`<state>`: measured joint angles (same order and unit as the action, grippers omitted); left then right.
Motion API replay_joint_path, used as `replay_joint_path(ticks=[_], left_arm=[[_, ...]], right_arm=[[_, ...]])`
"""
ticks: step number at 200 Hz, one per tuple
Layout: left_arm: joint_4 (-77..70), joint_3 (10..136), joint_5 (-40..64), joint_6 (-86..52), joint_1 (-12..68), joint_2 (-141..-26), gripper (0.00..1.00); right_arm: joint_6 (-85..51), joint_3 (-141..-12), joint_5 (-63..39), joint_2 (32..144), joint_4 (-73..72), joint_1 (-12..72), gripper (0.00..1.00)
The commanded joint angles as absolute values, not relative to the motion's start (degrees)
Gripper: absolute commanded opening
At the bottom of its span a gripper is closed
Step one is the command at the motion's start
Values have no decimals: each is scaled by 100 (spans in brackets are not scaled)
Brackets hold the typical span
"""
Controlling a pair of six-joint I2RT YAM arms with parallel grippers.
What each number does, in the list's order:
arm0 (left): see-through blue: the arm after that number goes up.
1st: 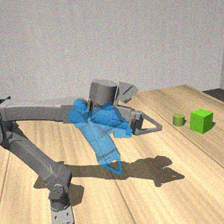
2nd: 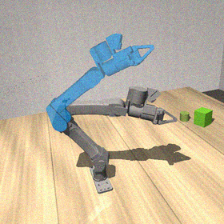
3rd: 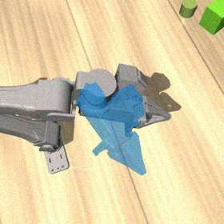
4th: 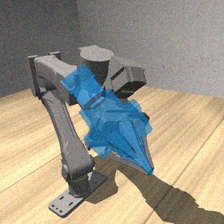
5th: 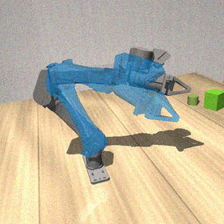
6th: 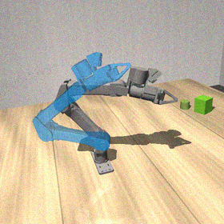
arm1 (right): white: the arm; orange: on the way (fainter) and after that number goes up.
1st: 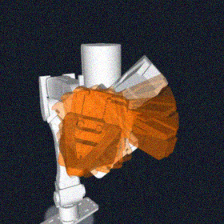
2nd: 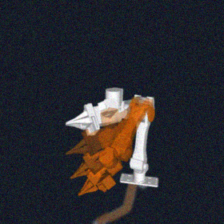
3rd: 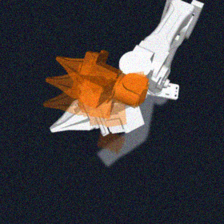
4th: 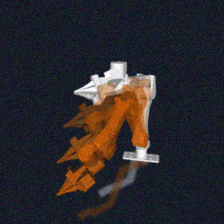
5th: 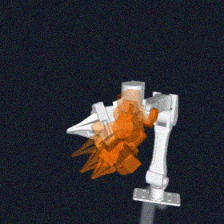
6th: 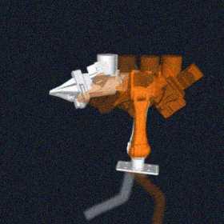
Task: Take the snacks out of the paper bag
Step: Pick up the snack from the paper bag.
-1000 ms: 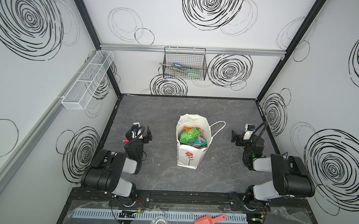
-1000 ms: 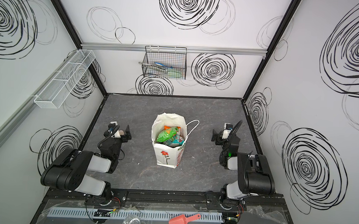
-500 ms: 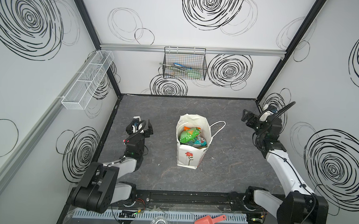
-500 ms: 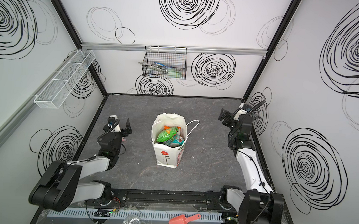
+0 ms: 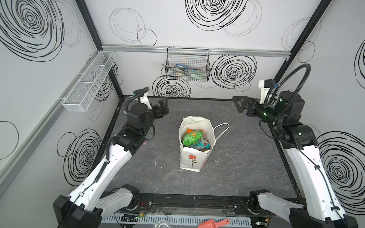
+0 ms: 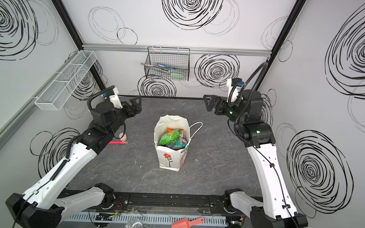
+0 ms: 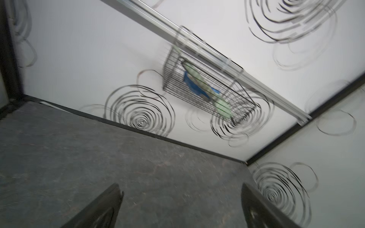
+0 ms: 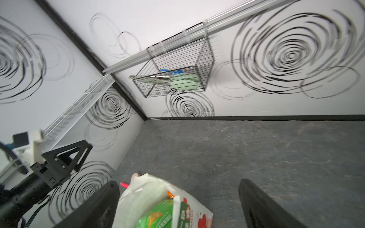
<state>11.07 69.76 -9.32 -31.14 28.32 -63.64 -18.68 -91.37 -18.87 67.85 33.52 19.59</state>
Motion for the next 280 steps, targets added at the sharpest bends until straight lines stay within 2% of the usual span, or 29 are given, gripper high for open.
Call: replay_joint_path(ticks=[1, 31, 48, 83, 100, 111, 128, 150, 164, 212, 236, 261, 277, 280], left_arm=[[2550, 7969, -796, -2705, 3800, -6737, 96], [3227, 8880, -699, -1881, 4906, -7308, 96], [3576, 9035, -1173, -1688, 5281, -7516, 96], [3909, 8744, -1915, -1581, 5201, -7629, 96], [3981, 8601, -1951, -1476, 5065, -7614, 96], [3986, 8480, -1715, -1382, 4915, -7611, 100], [4017, 8348, -1172, -1375, 4594, -7638, 88], [3790, 8147, -927, -1441, 4430, -7463, 61], [3601, 8033, -573, -1580, 4237, -7317, 50], [2707, 7251, 777, -2371, 3350, -6722, 30], [2502, 7002, 1326, -2617, 2984, -6606, 23], [2512, 6937, 1522, -2594, 2883, -6610, 13], [2562, 6922, 1521, -2593, 2878, -6627, 4], [2566, 6913, 1527, -2593, 2875, -6627, 0]], right_arm=[[-1522, -9615, -1466, 7252, 4568, 2730, 99], [-1446, -9847, -1210, 7573, 4786, 3530, 100], [-1450, -9747, -1111, 7593, 4755, 3649, 100], [-1419, -9570, -1037, 7490, 4742, 3653, 100], [-1419, -9554, -1028, 7488, 4755, 3648, 99], [-1423, -9554, -1035, 7492, 4739, 3651, 100], [-1436, -9578, -1070, 7519, 4714, 3652, 100], [-1436, -9698, -1081, 7596, 4752, 3665, 100], [-1436, -9789, -1047, 7653, 4782, 3724, 99], [-1292, -10331, -646, 8171, 5021, 4476, 95], [-1234, -10350, -524, 8477, 5172, 4674, 93], [-1269, -10147, -308, 8658, 5256, 4754, 94], [-1323, -9895, -117, 8721, 5232, 4755, 95], [-1341, -9846, -66, 8729, 5222, 4755, 95]])
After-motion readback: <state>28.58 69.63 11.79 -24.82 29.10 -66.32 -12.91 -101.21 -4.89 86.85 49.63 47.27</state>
